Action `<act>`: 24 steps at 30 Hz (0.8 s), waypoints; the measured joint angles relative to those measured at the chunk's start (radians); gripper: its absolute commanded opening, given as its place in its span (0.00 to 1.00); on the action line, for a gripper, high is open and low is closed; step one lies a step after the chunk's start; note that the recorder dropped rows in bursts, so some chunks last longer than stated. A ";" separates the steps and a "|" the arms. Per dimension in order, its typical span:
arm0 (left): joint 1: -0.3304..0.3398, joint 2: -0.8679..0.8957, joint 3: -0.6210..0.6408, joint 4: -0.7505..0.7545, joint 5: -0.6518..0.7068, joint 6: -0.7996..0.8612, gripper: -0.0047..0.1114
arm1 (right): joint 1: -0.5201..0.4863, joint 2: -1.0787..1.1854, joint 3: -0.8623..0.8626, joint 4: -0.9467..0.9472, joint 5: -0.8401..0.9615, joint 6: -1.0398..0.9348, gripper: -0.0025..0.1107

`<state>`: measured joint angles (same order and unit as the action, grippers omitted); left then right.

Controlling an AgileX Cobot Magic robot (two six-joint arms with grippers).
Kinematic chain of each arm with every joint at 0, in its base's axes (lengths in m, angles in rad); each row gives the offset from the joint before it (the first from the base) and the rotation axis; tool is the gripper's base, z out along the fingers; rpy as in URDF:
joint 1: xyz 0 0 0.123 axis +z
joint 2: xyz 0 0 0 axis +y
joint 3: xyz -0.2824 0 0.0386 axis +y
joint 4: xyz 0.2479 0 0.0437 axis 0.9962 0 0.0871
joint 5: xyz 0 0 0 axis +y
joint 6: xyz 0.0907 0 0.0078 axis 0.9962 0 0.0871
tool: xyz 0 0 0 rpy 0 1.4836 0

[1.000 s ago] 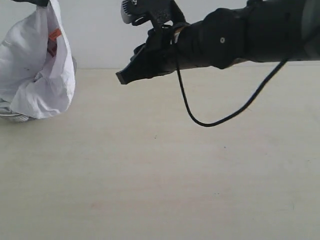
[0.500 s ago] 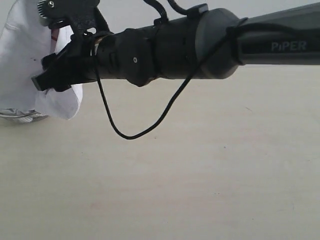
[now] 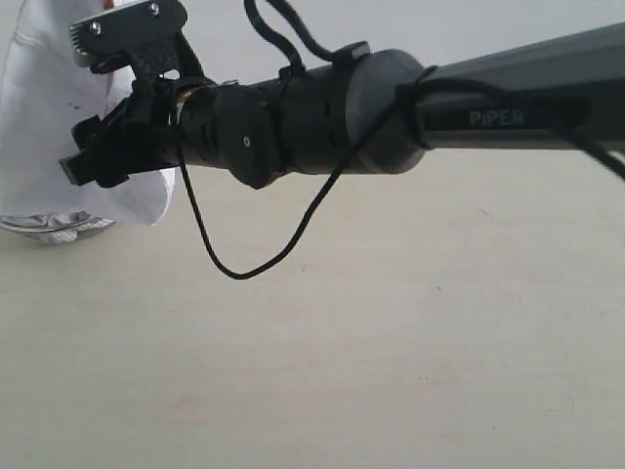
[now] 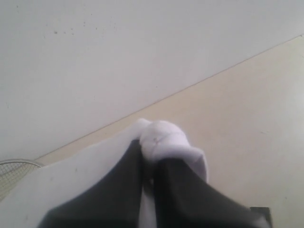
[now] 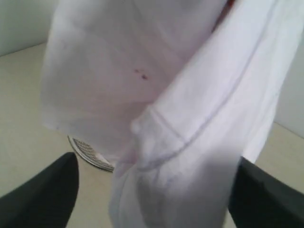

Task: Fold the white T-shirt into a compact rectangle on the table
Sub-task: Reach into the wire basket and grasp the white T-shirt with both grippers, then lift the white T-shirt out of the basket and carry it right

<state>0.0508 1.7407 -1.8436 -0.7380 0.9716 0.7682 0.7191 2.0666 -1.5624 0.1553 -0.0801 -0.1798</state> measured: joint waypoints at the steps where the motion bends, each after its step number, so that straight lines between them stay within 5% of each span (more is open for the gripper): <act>1: 0.000 -0.007 0.000 0.000 0.001 0.000 0.08 | 0.000 0.014 -0.007 0.000 0.000 -0.002 0.68; 5: 0.000 -0.035 0.000 0.000 0.002 -0.002 0.08 | -0.011 0.066 -0.022 0.010 -0.015 -0.002 0.62; 12: 0.000 -0.048 0.000 0.045 0.003 -0.009 0.08 | -0.081 0.073 -0.030 0.066 -0.030 -0.002 0.02; 24: 0.006 -0.048 0.000 0.254 -0.114 -0.113 0.08 | -0.110 -0.082 -0.110 0.101 0.040 -0.228 0.02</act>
<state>0.0570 1.6929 -1.8436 -0.4839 0.8580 0.6553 0.6090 1.9850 -1.6721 0.2563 -0.0399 -0.4075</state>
